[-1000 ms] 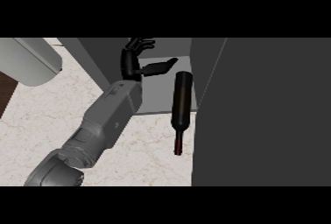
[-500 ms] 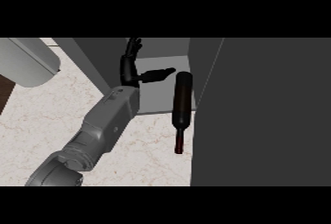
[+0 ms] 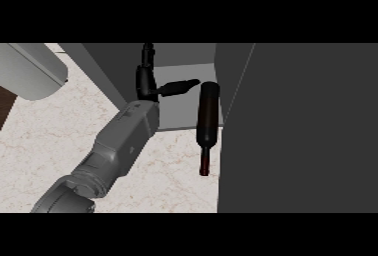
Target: Pick up the wine, place it into the cabinet and close the cabinet
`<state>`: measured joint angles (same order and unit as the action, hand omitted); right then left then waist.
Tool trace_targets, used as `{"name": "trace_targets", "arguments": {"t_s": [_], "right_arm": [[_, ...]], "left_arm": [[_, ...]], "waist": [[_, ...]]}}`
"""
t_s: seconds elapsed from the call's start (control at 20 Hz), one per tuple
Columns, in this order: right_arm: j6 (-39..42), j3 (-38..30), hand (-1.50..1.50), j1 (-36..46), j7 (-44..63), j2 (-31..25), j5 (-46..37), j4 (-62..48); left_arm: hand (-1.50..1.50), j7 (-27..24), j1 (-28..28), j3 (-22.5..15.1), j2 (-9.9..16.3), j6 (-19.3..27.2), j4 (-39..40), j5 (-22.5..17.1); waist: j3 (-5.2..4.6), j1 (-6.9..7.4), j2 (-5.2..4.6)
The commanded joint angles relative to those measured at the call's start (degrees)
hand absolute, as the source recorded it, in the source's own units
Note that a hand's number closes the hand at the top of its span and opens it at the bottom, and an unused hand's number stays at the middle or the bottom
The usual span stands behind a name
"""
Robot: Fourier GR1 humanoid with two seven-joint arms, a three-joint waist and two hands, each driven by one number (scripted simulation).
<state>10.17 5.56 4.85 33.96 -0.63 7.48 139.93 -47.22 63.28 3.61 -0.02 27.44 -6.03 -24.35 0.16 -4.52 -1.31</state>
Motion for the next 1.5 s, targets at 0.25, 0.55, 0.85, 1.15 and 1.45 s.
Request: {"name": "trace_targets", "arguments": {"t_s": [0.25,0.55,0.85,1.15,1.45], "right_arm": [[-1.66,-0.74,-1.5,3.24,2.55,0.14,1.71,1.37],[-0.51,2.66,-1.5,-1.39,0.11,0.6,0.29,2.38],[-0.62,1.59,-1.5,0.75,2.0,0.06,1.42,2.12],[-2.14,2.77,-1.5,-0.52,0.07,0.61,0.59,1.24],[-1.73,2.0,-1.5,-1.38,0.11,-0.14,0.51,1.54]], "left_arm": [[-1.5,-1.1,-1.54,0.66,1.34,-5.17,0.1,0.27],[-1.5,-2.28,-2.83,-0.01,0.01,-8.21,0.71,0.57],[-1.5,-6.2,-5.31,-0.85,0.01,-9.76,0.61,-0.13],[-1.5,-3.59,-4.99,-1.25,0.01,-14.27,-0.35,-3.06],[-1.5,-2.37,-6.85,-4.8,0.01,-15.38,-2.69,-7.33]], "waist": [[-0.28,0.95,-0.19],[-0.26,0.39,-0.07],[-0.26,0.01,0.03],[-0.23,0.91,0.56],[-0.19,1.29,1.2]]}}
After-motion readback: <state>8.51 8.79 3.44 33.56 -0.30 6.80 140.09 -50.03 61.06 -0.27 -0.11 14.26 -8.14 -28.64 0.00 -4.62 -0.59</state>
